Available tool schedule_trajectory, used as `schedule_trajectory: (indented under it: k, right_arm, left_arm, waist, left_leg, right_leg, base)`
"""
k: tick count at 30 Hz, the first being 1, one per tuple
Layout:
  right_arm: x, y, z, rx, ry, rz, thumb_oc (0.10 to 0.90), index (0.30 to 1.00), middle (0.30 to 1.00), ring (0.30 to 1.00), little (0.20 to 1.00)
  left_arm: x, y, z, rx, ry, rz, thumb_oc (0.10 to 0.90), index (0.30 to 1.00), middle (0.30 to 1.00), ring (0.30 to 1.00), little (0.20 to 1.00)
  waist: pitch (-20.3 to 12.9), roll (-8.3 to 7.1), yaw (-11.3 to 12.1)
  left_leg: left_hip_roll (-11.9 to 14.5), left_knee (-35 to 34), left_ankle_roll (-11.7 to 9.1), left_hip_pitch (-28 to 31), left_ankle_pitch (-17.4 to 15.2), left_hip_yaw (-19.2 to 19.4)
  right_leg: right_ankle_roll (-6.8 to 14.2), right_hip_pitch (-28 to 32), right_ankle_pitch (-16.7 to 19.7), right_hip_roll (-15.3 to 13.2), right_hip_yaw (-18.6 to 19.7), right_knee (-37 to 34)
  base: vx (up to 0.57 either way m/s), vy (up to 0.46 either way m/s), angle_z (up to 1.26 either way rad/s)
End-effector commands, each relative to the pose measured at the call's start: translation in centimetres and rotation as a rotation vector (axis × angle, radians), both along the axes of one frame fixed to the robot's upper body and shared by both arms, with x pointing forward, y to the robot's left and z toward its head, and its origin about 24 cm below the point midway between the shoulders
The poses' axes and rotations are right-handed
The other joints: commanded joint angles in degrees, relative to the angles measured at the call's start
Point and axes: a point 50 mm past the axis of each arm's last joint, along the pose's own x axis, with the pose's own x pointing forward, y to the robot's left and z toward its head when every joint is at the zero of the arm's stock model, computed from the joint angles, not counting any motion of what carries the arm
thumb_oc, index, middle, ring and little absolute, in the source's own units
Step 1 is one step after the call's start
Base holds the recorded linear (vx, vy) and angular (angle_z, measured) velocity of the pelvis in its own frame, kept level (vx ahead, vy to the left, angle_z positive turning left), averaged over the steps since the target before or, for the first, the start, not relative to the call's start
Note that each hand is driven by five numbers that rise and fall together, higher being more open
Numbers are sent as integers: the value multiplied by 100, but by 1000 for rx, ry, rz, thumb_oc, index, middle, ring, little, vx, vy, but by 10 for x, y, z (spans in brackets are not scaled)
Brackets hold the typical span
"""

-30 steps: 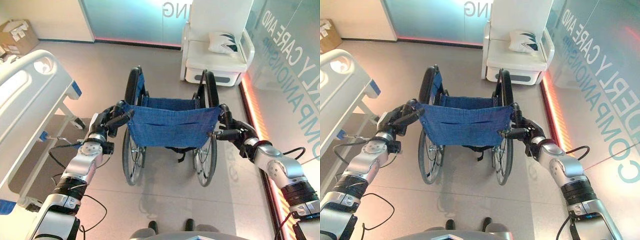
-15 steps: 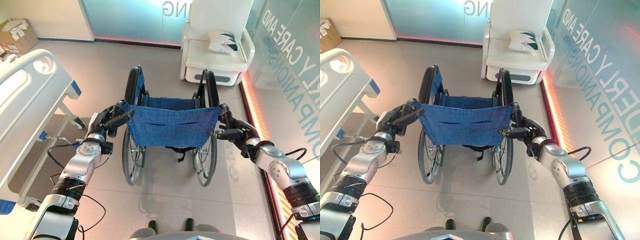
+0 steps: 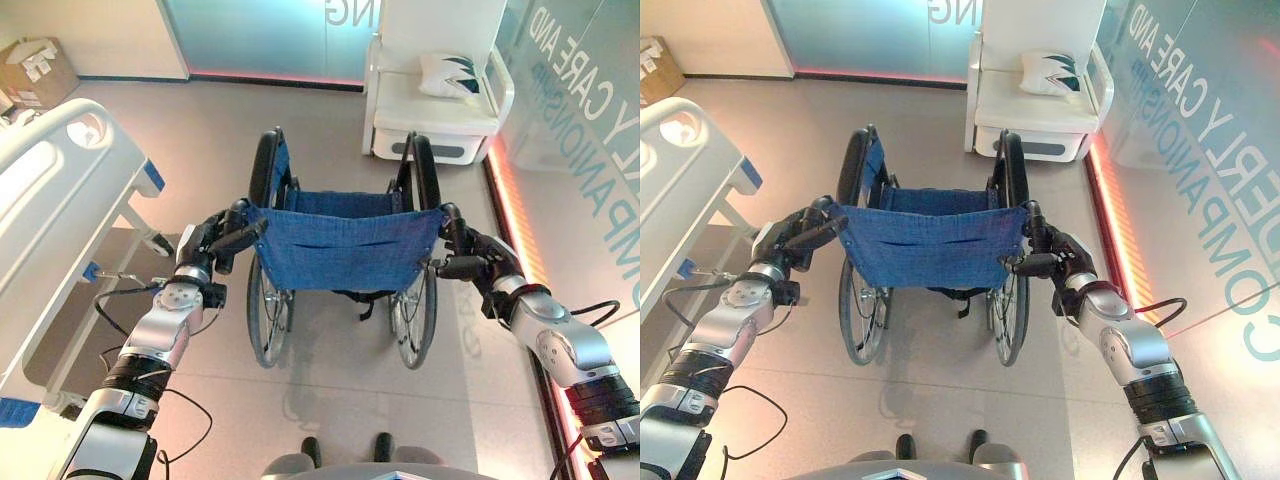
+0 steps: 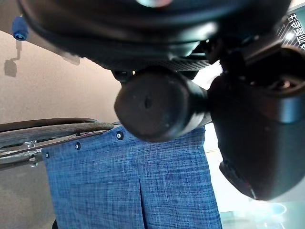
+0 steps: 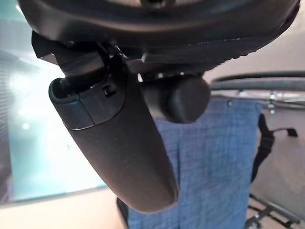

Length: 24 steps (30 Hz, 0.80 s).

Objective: Push the wheelchair next to the bed

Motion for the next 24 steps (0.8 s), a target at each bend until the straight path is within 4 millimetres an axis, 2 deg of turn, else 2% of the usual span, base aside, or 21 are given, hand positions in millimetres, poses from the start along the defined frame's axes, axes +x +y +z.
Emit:
schedule_trajectory:
  k: [1, 12, 15, 18, 24]
  right_arm:
    - [8, 12, 64, -21, -329, 101, 800, 900, 900, 900, 900]
    - [4, 22, 60, 1, -328, 179, 800, 900, 900, 900, 900]
    - [5, 23, 59, 4, -321, 186, 800, 900, 900, 900, 900]
    - [6, 25, 59, -1, -326, 194, 800, 900, 900, 900, 900]
    - [12, 31, 69, 0, -349, 203, 800, 900, 900, 900, 900]
  left_arm:
    - [11, 8, 47, 9, -220, 32, 800, 900, 900, 900, 900]
    - [10, 4, 41, -48, -184, 12, 800, 900, 900, 900, 900]
    - [10, -2, 32, -122, -125, -33, 800, 900, 900, 900, 900]
    - [10, -5, 23, -121, -44, -47, 800, 900, 900, 900, 900]
    - [11, 8, 22, -50, 28, 24, 800, 900, 900, 900, 900]
  waist:
    - [-447, 30, -105]
    - [-437, 50, -99]
    - [-433, 59, -94]
    - [-415, 76, -87]
    - [-400, 102, -74]
  left_leg:
    - [-63, 19, -234, -99, -65, 367]
    - [-67, 19, -245, -114, -49, 386]
    - [-69, 19, -252, -112, -40, 391]
    - [-73, 19, -253, -112, -36, 388]
    - [-90, 19, -263, -109, -29, 354]
  right_leg:
    - [130, -114, -112, 121, 15, 341]
    - [144, -125, -84, 121, -6, 312]
    - [153, -119, -75, 117, -22, 303]
    - [159, -115, -67, 114, -46, 291]
    - [168, -101, -55, 114, -69, 274]
  base:
    - [0, 0, 0]
    - [0, 0, 0]
    - [0, 0, 0]
    - [0, 0, 0]
    - [0, 0, 0]
